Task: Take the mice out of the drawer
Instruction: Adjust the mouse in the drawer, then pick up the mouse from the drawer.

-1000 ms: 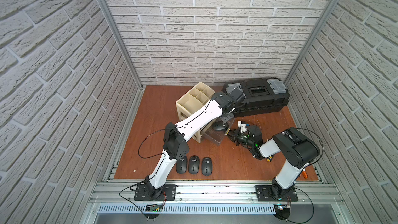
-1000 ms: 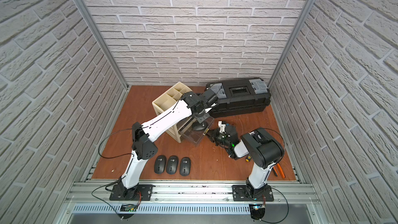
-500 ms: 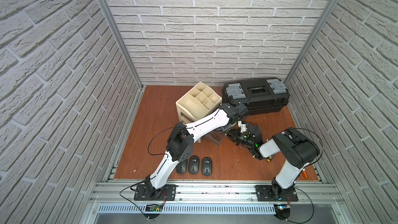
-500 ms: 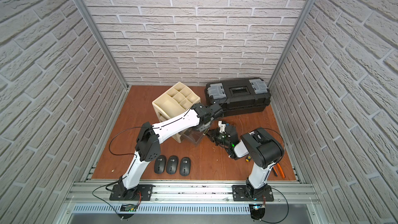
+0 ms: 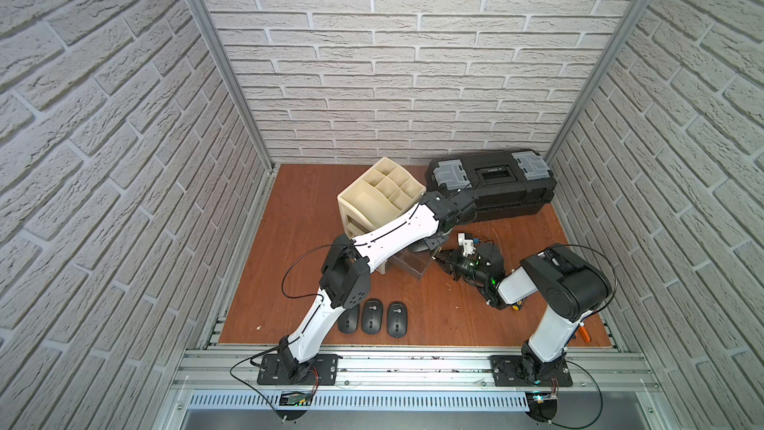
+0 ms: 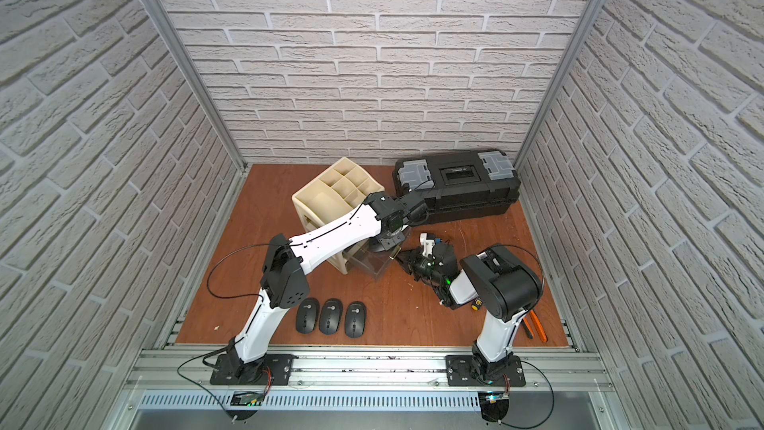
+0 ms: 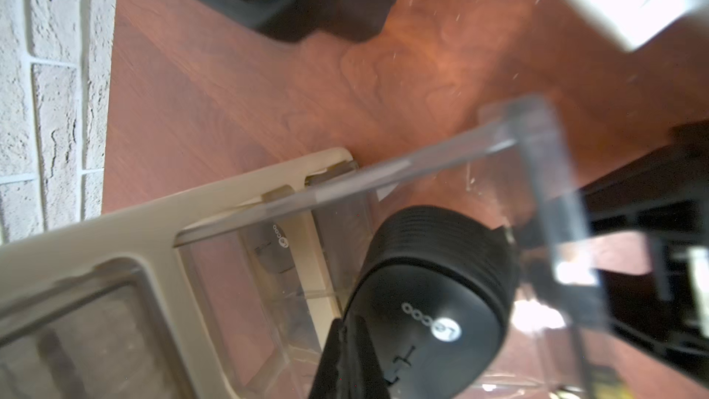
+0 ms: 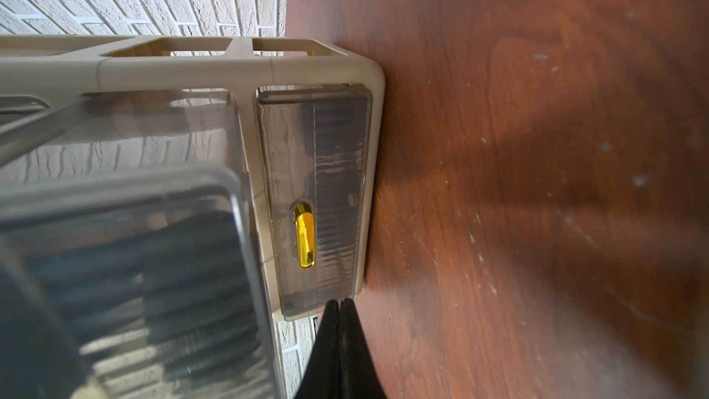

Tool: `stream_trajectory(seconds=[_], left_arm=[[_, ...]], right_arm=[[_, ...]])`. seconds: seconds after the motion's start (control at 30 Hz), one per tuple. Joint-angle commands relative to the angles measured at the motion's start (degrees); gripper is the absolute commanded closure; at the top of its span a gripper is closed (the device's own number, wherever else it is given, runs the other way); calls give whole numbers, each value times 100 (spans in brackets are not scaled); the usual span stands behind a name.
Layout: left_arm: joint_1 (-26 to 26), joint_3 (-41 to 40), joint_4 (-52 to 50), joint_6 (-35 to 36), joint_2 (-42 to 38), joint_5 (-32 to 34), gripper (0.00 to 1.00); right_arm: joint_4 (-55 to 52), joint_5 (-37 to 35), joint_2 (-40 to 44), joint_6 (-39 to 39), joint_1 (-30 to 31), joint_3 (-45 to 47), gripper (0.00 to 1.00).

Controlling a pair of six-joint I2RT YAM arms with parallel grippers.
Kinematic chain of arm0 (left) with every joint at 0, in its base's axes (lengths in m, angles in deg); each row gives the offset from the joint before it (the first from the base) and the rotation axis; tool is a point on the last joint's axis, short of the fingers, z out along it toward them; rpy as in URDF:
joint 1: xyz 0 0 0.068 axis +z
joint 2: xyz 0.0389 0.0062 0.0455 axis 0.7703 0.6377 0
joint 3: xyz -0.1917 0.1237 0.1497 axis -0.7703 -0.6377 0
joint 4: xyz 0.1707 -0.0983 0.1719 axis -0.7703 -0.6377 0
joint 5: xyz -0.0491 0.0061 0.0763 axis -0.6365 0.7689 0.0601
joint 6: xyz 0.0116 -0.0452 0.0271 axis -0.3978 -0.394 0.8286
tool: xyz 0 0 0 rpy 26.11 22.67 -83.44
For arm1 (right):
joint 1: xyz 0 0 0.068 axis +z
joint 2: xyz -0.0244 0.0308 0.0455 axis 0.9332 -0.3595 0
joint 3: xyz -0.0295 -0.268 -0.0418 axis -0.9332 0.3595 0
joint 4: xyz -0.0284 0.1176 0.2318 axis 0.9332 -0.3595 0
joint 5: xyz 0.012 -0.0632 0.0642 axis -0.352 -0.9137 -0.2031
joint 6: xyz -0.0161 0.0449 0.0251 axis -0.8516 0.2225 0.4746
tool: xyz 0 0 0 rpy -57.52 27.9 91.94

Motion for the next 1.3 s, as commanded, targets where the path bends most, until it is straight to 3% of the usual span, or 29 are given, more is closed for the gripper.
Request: stream_trajectory(seconds=[0.0, 0.17, 0.33, 0.57, 0.73, 0.93, 1.27], left_arm=[[15, 285, -68, -145, -233, -306, 100], [79, 257, -91, 34, -497, -491, 100], [223, -295, 207, 118, -879, -963, 100], [437, -802, 520, 257, -1226, -1413, 70], [553, -988, 573, 410, -1332, -1611, 56], [613, -1127, 622, 681, -1267, -1750, 55], [634, -983, 562, 898, -796, -2033, 52]], right_arm=[[394, -31, -81, 26, 54, 50, 97], [470, -71, -98, 61, 63, 67, 97], [441, -27, -62, 122, 71, 59, 97], [-226, -97, 445, -151, 98, 75, 97], [-857, -149, 857, -497, 100, 69, 97], [-1379, -141, 1111, -762, 98, 17, 97], [-1307, -148, 1033, -761, 94, 41, 97]])
